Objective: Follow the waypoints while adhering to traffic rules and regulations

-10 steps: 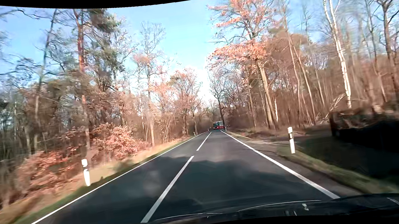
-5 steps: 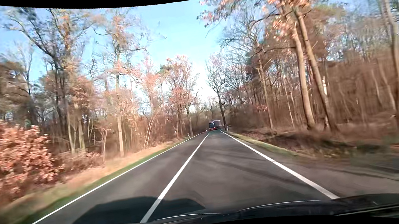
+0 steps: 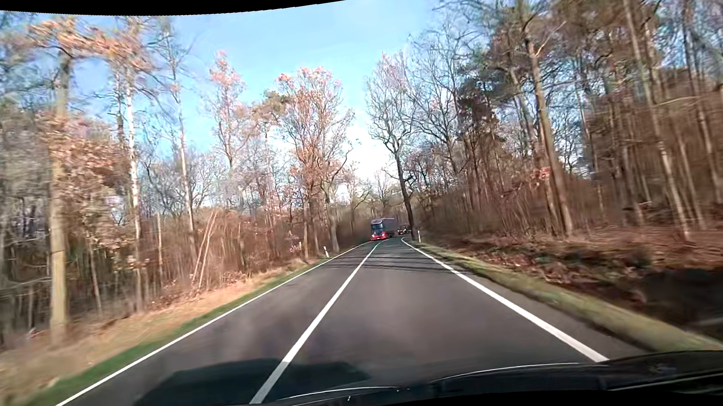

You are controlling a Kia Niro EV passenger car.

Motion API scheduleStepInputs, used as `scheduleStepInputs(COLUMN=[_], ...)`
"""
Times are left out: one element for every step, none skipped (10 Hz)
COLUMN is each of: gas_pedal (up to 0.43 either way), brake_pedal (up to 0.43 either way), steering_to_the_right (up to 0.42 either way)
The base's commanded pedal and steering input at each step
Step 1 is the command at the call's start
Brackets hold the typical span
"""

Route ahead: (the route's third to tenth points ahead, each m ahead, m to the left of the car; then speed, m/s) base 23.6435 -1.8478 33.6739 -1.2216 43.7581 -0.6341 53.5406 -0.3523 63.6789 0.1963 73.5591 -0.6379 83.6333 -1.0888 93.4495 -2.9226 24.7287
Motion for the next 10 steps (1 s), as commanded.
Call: scheduleStepInputs(gas_pedal=[0.157,0.157,0.157,0.157,0.157,0.157,0.157,0.15,0.15,0.15], brake_pedal=[0.0,0.0,0.0,0.0,0.0,0.0,0.0,0.0,0.0,0.0], steering_to_the_right=[-0.001,-0.001,-0.001,-0.001,-0.001,-0.001,-0.001,-0.001,-0.001,-0.001])
